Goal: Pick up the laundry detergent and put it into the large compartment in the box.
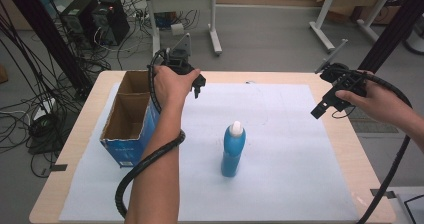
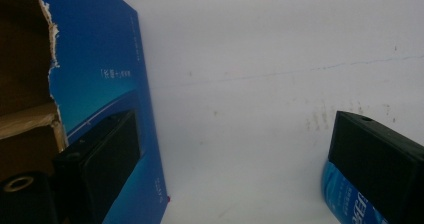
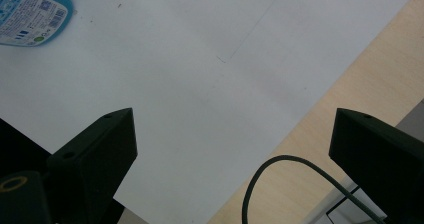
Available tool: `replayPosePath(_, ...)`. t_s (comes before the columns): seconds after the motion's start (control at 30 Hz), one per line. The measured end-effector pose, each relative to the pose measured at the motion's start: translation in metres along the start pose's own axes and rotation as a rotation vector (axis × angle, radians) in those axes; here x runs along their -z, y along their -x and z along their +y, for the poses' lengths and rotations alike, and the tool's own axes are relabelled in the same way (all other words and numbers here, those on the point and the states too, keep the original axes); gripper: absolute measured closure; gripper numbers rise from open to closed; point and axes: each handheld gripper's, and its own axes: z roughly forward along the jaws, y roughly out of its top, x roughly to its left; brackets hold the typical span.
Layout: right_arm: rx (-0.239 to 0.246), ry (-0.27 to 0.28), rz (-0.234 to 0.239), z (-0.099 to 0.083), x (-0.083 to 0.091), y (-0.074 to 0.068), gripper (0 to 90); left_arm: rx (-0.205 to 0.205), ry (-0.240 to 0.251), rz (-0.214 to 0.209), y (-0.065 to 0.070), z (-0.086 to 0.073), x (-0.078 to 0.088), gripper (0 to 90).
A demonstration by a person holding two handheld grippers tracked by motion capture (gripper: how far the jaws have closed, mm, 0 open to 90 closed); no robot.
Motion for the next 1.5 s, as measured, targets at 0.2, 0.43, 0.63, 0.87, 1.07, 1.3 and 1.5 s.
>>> replayPosePath(0.2, 0.003, 0.01, 0.001, -0.005, 0.005, -0.007, 5.1, -0.013, 0.026, 0.0, 0.011, -0.016, 0.024, 6.8)
replayPosePath(0.43, 0.009, 0.023, -0.006, -0.016, 0.01, -0.017, 5.1, -0.038, 0.063, -0.003, 0.031, -0.041, 0.051, 6.7)
replayPosePath(0.63, 0.003, 0.029, -0.002, -0.027, 0.012, -0.02, 5.1, -0.072, 0.075, -0.004, 0.05, -0.06, 0.068, 6.6)
replayPosePath(0.87, -0.003, 0.043, 0.003, -0.039, 0.017, -0.025, 5.1, -0.1, 0.086, -0.016, 0.069, -0.076, 0.078, 6.4)
replayPosePath(1.07, 0.004, 0.048, -0.004, -0.047, 0.021, -0.033, 5.1, -0.129, 0.083, -0.035, 0.085, -0.092, 0.08, 6.3)
replayPosePath(1.3, 0.012, 0.056, -0.006, -0.053, 0.024, -0.041, 5.1, -0.139, 0.085, -0.047, 0.097, -0.102, 0.075, 6.3)
replayPosePath(1.5, 0.015, 0.054, -0.009, -0.055, 0.024, -0.046, 5.1, -0.164, 0.069, -0.058, 0.107, -0.104, 0.063, 6.3)
